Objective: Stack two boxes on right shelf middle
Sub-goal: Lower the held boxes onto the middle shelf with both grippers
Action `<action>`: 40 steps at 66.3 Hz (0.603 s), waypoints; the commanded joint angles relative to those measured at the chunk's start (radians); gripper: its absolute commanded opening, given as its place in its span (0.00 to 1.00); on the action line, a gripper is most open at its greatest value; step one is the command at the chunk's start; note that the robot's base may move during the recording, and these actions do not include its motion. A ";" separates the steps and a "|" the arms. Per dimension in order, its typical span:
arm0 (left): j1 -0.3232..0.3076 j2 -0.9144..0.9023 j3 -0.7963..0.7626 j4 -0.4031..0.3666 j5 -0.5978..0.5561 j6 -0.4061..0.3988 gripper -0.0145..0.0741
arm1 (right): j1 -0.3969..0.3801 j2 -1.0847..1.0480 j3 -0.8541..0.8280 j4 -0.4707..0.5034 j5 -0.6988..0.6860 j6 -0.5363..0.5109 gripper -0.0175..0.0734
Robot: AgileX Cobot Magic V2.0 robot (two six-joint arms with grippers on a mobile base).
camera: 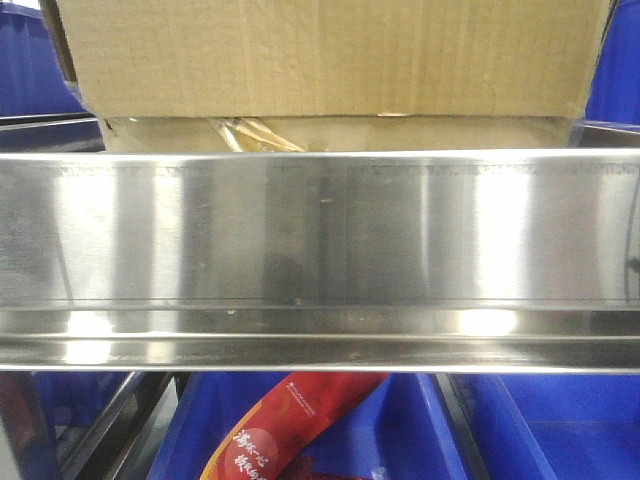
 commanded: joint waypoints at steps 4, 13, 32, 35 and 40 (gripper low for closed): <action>0.001 -0.004 -0.007 0.007 -0.005 -0.001 0.87 | -0.002 -0.006 -0.011 0.000 -0.020 -0.011 0.82; 0.001 -0.033 -0.007 0.007 -0.005 -0.001 0.72 | -0.002 -0.041 -0.014 0.000 -0.031 -0.011 0.82; -0.001 -0.145 -0.005 0.002 -0.005 -0.001 0.48 | -0.002 -0.171 0.012 0.000 -0.050 -0.011 0.41; -0.001 -0.162 -0.005 0.002 -0.005 -0.001 0.42 | -0.002 -0.196 0.034 -0.003 -0.069 -0.011 0.30; -0.001 -0.187 -0.005 0.002 -0.005 -0.001 0.33 | -0.002 -0.246 0.093 -0.011 -0.104 -0.011 0.11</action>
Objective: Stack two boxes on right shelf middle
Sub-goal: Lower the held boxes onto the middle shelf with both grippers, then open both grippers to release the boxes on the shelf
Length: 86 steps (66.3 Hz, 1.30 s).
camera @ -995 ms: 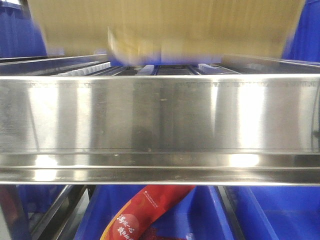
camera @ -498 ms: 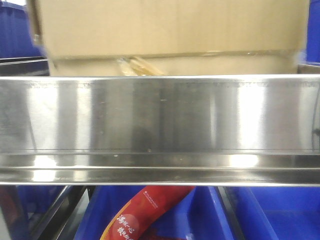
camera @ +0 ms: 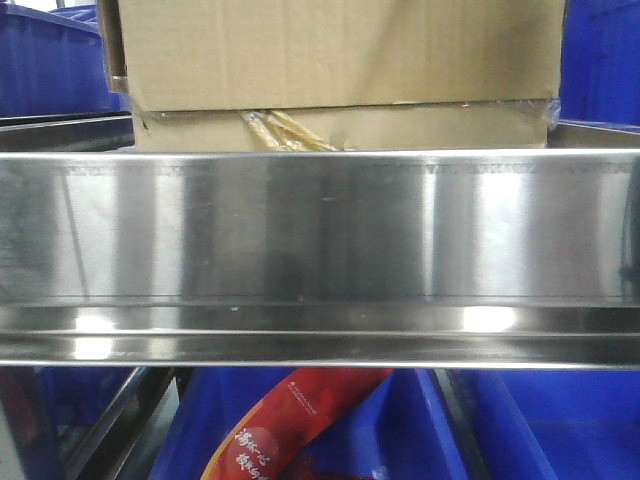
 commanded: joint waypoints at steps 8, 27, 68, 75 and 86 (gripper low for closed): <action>-0.001 -0.082 0.039 -0.005 -0.007 -0.001 0.16 | -0.002 -0.135 0.188 -0.017 -0.123 -0.009 0.02; -0.001 -0.316 0.464 -0.005 -0.204 -0.001 0.04 | -0.002 -0.350 0.561 -0.017 -0.340 -0.011 0.02; -0.001 -1.088 1.263 0.001 -0.740 -0.001 0.04 | -0.002 -0.840 1.025 -0.017 -0.663 -0.074 0.02; -0.001 -1.196 1.316 0.001 -0.752 -0.001 0.04 | -0.002 -0.896 1.060 -0.017 -0.694 -0.074 0.02; 0.000 -1.311 1.346 0.010 -0.750 -0.001 0.04 | -0.002 -0.920 1.075 -0.017 -0.723 -0.074 0.02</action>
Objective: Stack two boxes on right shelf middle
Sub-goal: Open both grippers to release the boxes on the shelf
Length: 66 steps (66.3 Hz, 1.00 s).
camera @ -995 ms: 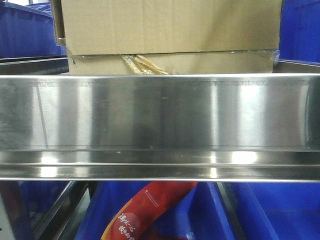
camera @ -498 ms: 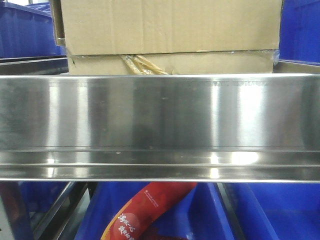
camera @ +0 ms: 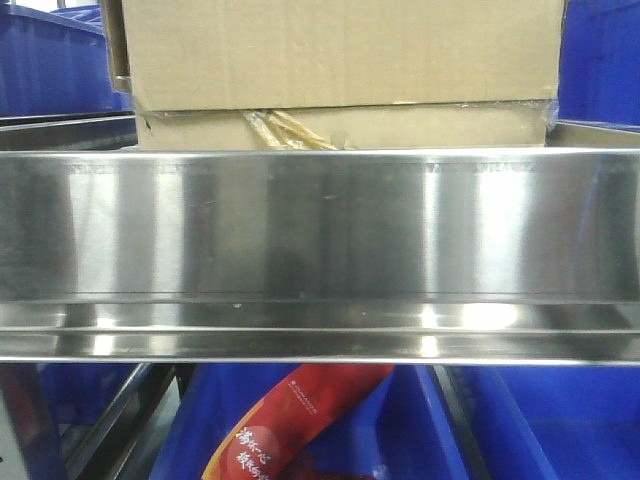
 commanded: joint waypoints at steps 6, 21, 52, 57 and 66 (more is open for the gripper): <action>0.000 -0.071 0.007 0.006 -0.024 -0.001 0.04 | -0.002 -0.008 0.006 -0.007 -0.049 -0.006 0.02; 0.000 -0.092 0.007 0.006 -0.026 -0.001 0.04 | -0.002 -0.008 0.006 -0.007 -0.049 -0.006 0.02; 0.063 -0.094 0.018 -0.002 -0.019 0.009 0.04 | -0.002 -0.008 0.006 -0.007 -0.049 -0.006 0.02; 0.141 -0.112 0.045 -0.043 -0.039 0.064 0.04 | -0.002 -0.008 0.006 -0.007 -0.049 -0.006 0.02; 0.283 -0.184 0.166 -0.134 -0.137 0.160 0.04 | -0.002 -0.008 0.006 -0.007 -0.049 -0.006 0.02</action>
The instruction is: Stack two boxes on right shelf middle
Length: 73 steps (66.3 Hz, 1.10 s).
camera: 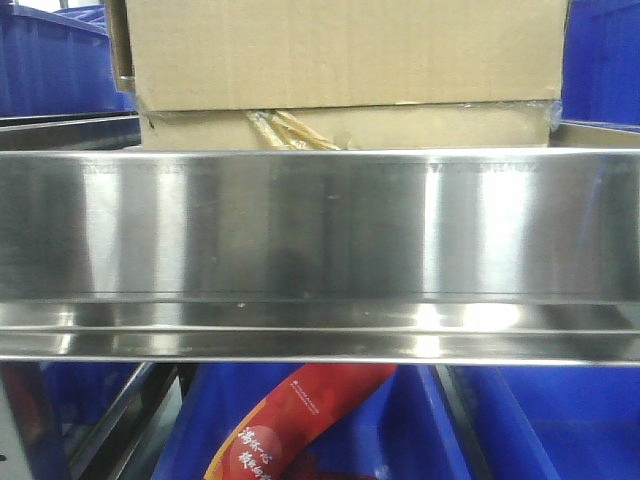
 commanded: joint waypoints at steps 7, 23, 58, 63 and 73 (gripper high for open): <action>0.148 -0.115 0.179 -0.065 -0.156 0.061 0.04 | -0.002 -0.006 0.003 -0.007 -0.030 -0.006 0.02; 0.168 -0.125 0.391 -0.065 -0.328 0.061 0.04 | -0.002 -0.006 0.003 -0.007 -0.033 -0.006 0.02; 0.169 -0.125 0.483 -0.057 -0.476 0.061 0.04 | -0.002 -0.006 0.003 -0.007 -0.039 -0.006 0.02; 0.169 -0.125 0.483 -0.057 -0.476 0.061 0.04 | -0.002 -0.006 0.003 -0.007 -0.039 -0.006 0.02; 0.169 -0.125 0.483 -0.057 -0.476 0.061 0.04 | -0.002 -0.006 0.003 -0.007 -0.039 -0.006 0.02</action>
